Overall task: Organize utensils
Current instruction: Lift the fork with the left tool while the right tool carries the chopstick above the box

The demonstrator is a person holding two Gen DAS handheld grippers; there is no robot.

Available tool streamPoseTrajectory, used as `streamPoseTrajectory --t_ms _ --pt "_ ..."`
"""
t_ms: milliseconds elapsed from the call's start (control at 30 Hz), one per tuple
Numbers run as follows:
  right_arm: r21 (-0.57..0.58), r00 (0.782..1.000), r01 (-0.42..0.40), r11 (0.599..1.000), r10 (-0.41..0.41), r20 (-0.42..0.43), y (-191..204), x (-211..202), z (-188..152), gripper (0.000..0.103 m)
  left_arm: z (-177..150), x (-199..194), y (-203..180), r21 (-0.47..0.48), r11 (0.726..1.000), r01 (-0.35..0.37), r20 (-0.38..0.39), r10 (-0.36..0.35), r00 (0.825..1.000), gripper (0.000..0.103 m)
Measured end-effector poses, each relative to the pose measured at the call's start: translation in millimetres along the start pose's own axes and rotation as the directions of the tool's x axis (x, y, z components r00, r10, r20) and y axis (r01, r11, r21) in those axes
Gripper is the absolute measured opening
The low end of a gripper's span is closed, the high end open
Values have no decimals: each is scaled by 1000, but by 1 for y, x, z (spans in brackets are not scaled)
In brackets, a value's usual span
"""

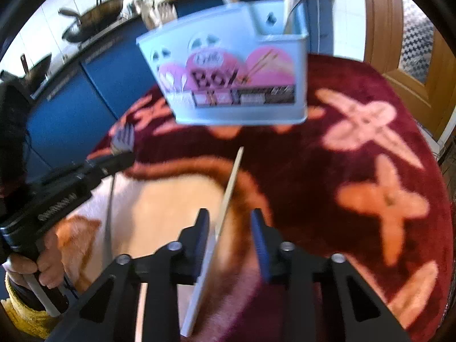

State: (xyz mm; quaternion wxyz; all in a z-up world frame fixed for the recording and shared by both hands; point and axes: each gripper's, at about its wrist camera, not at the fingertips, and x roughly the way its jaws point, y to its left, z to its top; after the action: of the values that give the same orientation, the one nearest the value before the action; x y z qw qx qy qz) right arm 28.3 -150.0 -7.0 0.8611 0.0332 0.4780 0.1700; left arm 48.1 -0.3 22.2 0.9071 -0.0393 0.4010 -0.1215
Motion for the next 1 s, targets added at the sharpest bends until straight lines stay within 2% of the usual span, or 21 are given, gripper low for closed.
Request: streamPoseTrajectory --t_ms 100,300,500,633,700,800,900,1000 --pt "-23 999 43 999 -44 -23 7 6 2 25 -3 -5 6 -1 1000 -6 15 6 1000 3" --pt "-37 990 60 998 -64 -126 10 18 17 22 -7 -4 16 -29 999 18 25 -18 1000 3" --pt "-74 960 71 995 -88 -265 16 35 39 18 -11 -2 23 -51 998 39 23 -38 999 4" --pt "-47 951 55 997 -67 -303 12 39 46 11 -11 -1 26 -59 997 44 26 -43 999 4" --pt "6 954 20 1000 -18 -300 5 35 46 7 -11 -3 26 -58 997 44 30 -42 999 4" --pt "54 966 -17 998 30 -255 0 23 43 6 -10 -9 25 -49 998 49 52 -47 998 3" --pt "71 982 -45 997 57 -180 -1 7 40 6 -6 -21 25 -47 996 70 90 -66 994 3" --pt "72 995 -70 995 75 -62 -1 -16 37 6 -1 -34 23 -45 995 94 133 -87 987 2"
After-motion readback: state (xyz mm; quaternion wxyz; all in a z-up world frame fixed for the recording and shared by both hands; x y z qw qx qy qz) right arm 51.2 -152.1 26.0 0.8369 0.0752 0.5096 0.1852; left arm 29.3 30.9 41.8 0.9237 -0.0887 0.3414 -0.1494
